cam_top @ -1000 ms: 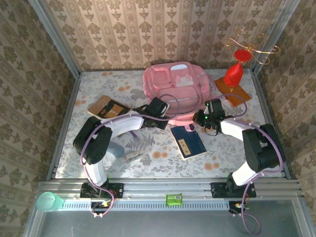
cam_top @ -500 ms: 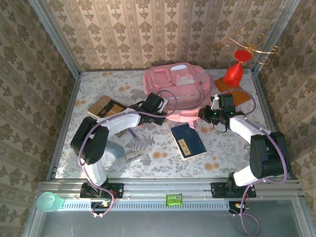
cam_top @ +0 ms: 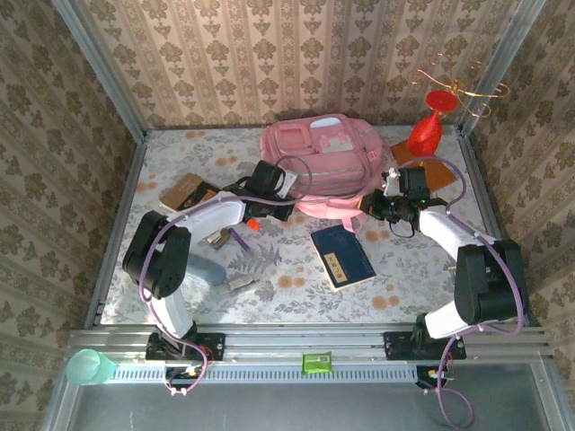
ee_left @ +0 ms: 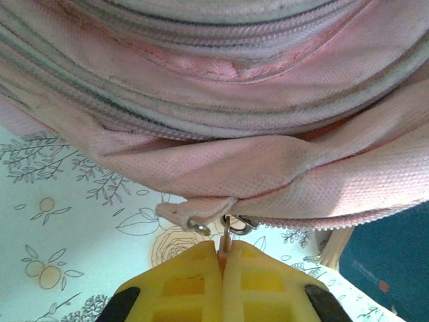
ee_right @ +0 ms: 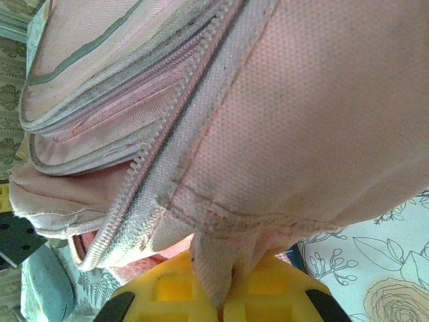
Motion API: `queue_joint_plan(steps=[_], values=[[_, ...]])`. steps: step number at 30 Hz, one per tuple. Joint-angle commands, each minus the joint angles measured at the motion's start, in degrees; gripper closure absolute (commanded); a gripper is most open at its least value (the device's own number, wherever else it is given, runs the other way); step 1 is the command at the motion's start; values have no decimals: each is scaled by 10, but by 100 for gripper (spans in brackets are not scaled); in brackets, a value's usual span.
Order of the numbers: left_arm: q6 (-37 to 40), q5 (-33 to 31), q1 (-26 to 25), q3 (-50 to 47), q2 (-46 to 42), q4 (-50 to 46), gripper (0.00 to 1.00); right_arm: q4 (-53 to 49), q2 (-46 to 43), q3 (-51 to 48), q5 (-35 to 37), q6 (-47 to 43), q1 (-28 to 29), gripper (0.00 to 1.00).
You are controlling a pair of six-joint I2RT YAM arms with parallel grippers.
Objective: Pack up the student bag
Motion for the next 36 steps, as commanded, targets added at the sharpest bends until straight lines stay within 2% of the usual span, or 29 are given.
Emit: queue_joint_plan(steps=[1, 4, 6, 10, 12, 16, 19, 21, 22, 24, 29, 30, 33, 36], values=[[0, -22, 48, -37, -32, -7, 100, -17, -14, 3, 54, -3, -21, 100], [-26, 62, 27, -51, -45, 26, 100, 31, 12, -1, 38, 30, 8, 86], [-37, 86, 10, -52, -45, 38, 100, 38, 36, 11, 35, 39, 25, 75], [-56, 99, -9, -51, -37, 58, 100, 14, 60, 18, 45, 37, 31, 57], [-59, 98, -15, -52, -34, 58, 100, 2, 49, 2, 63, 31, 30, 49], [-65, 98, -25, -50, -35, 59, 100, 30, 5, -58, 62, 58, 33, 27], [-66, 95, -36, -47, -37, 57, 100, 83, -4, -95, 49, 105, 45, 19], [-67, 98, -43, -45, -37, 57, 100, 119, 8, -104, 50, 128, 58, 18], [-68, 99, -45, -43, -37, 56, 100, 141, 19, -105, 45, 142, 61, 19], [-65, 85, -47, -39, -37, 43, 100, 182, 32, -106, 23, 160, 61, 35], [-14, -46, -46, -40, -38, -26, 100, 120, -7, -89, 54, 127, 38, 97], [-2, -71, -46, -44, -40, -34, 100, 109, -18, -90, 58, 121, 32, 100], [18, -126, -33, -56, -45, -41, 100, 80, -49, -90, 56, 107, 16, 100], [19, -138, -8, -65, -49, -34, 100, 55, -77, -88, 55, 94, 6, 100]])
